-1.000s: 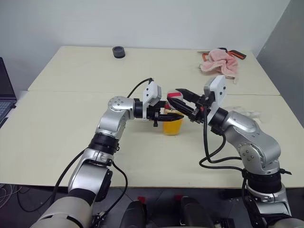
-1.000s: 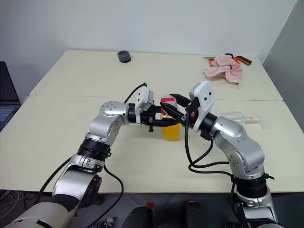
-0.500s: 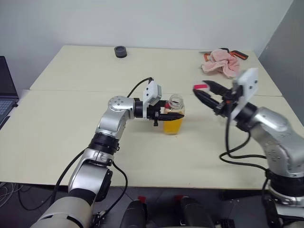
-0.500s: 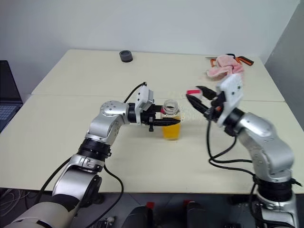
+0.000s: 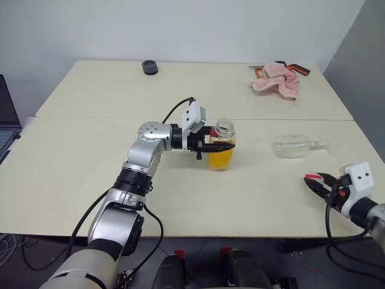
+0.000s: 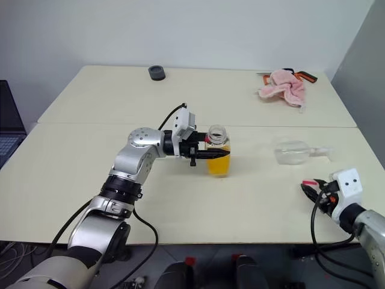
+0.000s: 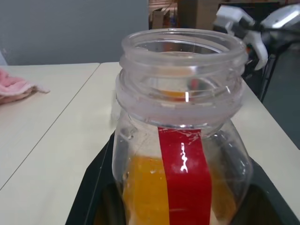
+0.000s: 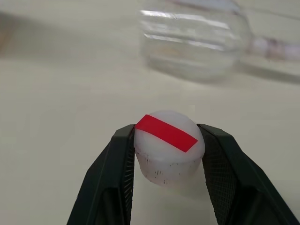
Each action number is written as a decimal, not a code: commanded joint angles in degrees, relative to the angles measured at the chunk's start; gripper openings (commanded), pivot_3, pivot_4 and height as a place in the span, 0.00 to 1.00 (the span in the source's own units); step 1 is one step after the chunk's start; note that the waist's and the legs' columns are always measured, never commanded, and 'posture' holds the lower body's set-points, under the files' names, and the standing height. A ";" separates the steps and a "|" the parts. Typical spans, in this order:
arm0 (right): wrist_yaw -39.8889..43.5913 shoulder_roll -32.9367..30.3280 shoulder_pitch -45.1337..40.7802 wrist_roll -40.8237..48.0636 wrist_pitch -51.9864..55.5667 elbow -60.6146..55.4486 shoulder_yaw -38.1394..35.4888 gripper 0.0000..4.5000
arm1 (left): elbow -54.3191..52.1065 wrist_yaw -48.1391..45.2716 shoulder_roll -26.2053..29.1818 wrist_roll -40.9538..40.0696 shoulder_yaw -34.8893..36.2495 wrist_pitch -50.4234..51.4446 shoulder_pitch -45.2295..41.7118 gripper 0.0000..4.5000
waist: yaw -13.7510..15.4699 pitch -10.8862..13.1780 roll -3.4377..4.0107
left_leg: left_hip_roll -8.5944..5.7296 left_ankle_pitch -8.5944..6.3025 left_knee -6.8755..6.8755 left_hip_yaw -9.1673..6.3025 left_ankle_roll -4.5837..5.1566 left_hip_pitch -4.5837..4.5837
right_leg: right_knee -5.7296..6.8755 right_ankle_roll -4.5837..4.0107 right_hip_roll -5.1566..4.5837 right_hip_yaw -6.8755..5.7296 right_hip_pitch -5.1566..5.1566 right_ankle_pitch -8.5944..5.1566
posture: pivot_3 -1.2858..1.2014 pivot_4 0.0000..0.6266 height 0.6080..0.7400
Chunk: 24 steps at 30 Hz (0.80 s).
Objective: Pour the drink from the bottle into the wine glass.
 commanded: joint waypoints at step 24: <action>1.15 3.24 -29.81 9.16 10.51 -12.61 23.52 1.00 | 3.01 21.86 9.43 2.21 13.66 -3.65 2.50 0.39 | -0.41 0.03 -0.02 | 0.08 0.01 0.04 -0.23 0.00 0.00 | 0.00 -0.01 0.11 -0.11 0.03 0.00 | 0.52 0.24 1.00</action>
